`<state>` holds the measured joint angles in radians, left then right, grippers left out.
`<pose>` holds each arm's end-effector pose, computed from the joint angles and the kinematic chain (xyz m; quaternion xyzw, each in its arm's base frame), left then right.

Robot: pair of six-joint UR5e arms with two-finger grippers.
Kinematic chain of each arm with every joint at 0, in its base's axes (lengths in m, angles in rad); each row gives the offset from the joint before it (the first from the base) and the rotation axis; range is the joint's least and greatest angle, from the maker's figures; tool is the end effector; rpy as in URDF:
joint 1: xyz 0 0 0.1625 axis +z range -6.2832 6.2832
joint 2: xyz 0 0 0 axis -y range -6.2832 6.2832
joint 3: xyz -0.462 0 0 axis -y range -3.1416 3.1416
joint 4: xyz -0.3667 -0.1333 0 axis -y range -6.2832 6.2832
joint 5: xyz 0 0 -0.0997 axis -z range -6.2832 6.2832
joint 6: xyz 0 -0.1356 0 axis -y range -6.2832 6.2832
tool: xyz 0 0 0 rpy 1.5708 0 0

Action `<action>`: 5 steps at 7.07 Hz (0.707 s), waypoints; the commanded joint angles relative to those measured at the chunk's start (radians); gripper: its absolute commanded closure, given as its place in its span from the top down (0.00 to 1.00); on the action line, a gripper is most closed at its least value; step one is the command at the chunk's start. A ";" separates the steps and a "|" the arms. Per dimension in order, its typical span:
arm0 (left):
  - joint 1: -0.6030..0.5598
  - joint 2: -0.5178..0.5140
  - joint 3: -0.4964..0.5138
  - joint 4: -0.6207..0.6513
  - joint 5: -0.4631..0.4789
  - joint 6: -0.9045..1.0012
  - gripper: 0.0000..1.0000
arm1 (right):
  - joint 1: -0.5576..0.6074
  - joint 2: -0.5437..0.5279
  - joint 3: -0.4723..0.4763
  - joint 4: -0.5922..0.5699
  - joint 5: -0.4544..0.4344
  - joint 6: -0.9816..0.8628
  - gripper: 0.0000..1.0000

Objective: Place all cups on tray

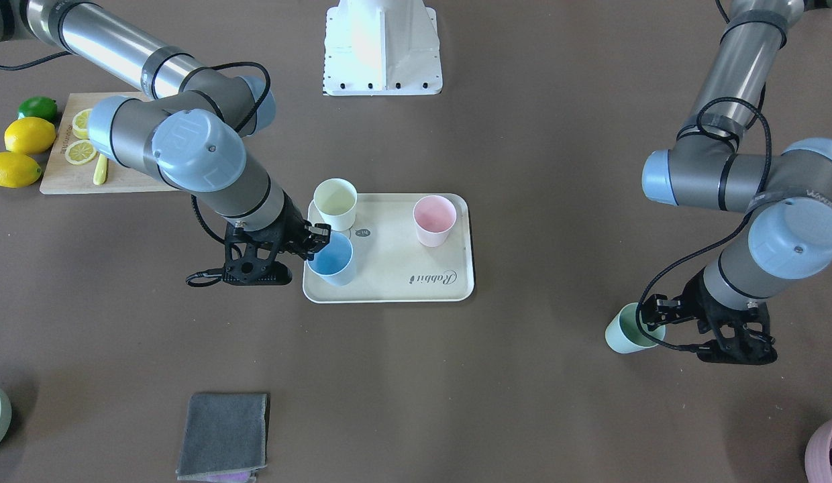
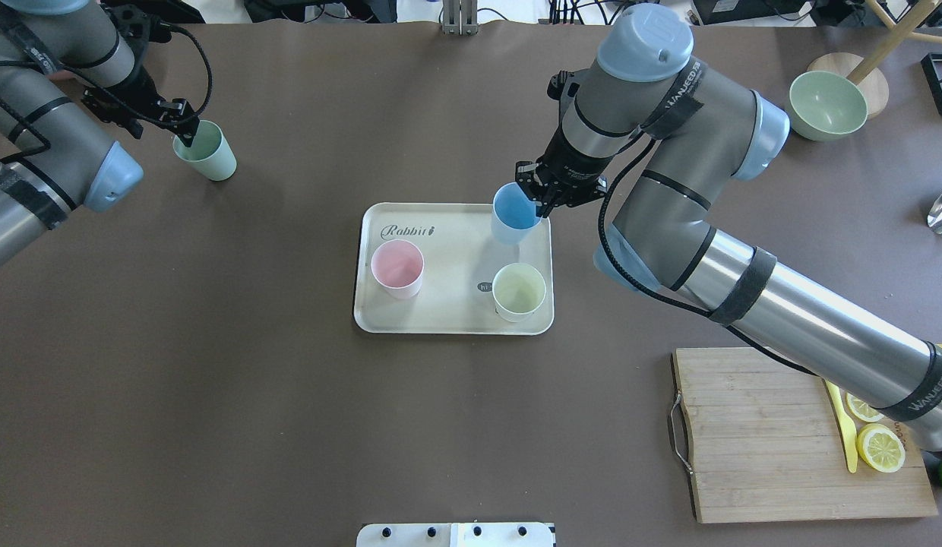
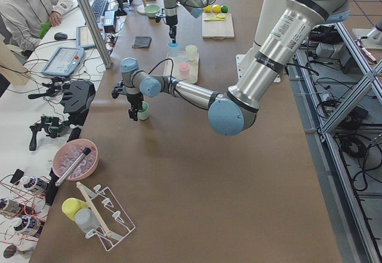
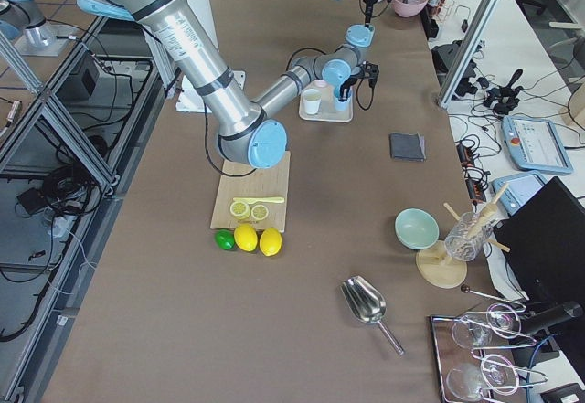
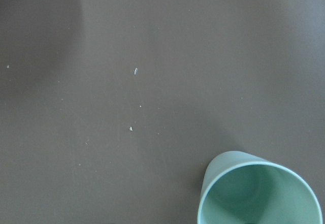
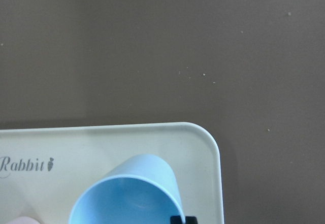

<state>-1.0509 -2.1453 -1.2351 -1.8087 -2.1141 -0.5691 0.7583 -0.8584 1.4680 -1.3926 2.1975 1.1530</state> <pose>0.3173 -0.6816 0.5210 0.0595 0.3408 0.0403 0.9374 -0.5081 -0.5554 0.3090 -0.0343 -0.4617 0.0322 0.8858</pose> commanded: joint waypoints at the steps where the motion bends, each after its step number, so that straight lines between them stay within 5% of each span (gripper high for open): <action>1: 0.026 0.002 0.014 -0.023 -0.026 -0.026 0.00 | -0.016 0.001 0.034 -0.040 -0.019 0.005 0.07; 2: 0.026 -0.002 0.006 -0.021 -0.053 -0.038 0.00 | -0.016 -0.010 0.078 -0.068 -0.018 -0.001 0.99; 5: 0.029 -0.065 -0.040 -0.017 -0.116 -0.170 0.00 | 0.038 -0.016 0.198 -0.208 -0.001 -0.048 1.00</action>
<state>-1.0241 -2.1760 -1.2581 -1.8284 -2.2114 -0.6772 0.7703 -0.8699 1.6198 -1.5453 2.1897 1.1290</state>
